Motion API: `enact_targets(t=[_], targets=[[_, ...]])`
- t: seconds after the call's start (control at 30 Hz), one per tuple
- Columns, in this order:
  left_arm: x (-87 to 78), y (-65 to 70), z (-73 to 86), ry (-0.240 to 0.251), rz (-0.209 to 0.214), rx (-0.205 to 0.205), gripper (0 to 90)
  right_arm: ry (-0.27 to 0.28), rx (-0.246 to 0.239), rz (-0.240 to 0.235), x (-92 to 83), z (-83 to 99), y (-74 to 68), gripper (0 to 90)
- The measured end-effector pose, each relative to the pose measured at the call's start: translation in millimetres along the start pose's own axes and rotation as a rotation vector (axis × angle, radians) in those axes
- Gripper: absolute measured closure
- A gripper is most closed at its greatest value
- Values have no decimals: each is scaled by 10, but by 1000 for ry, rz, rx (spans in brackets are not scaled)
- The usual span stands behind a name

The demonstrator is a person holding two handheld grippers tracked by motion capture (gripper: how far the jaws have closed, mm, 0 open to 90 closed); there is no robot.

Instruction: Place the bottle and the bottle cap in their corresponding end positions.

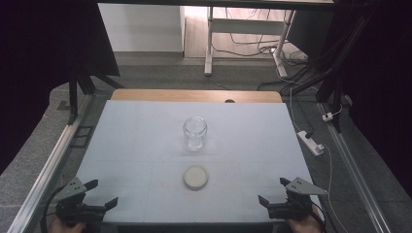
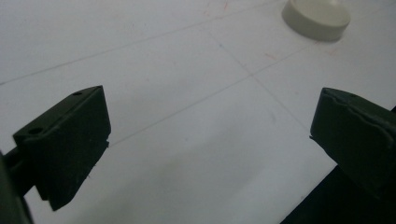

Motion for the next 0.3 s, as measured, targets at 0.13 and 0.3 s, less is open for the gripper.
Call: enact_targets(t=[0.13, 0.3], targets=[[-11, 4, 44, -17, -40, 16, 0, -24, 27, -8, -30, 76, 7, 0], [2, 5, 51, -33, -48, 21, 0, -25, 43, -10, -41, 89, 18, 0]])
Point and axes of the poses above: each handheld gripper's, and its own axes: x roughly forward along the jaws, z roughly out of its underside, y roughly to its right, the point moved 6 cm from there along x, roughly forward along the jaws, and after that the axes turned 15 degrees about -x, right-handed, at the moved point
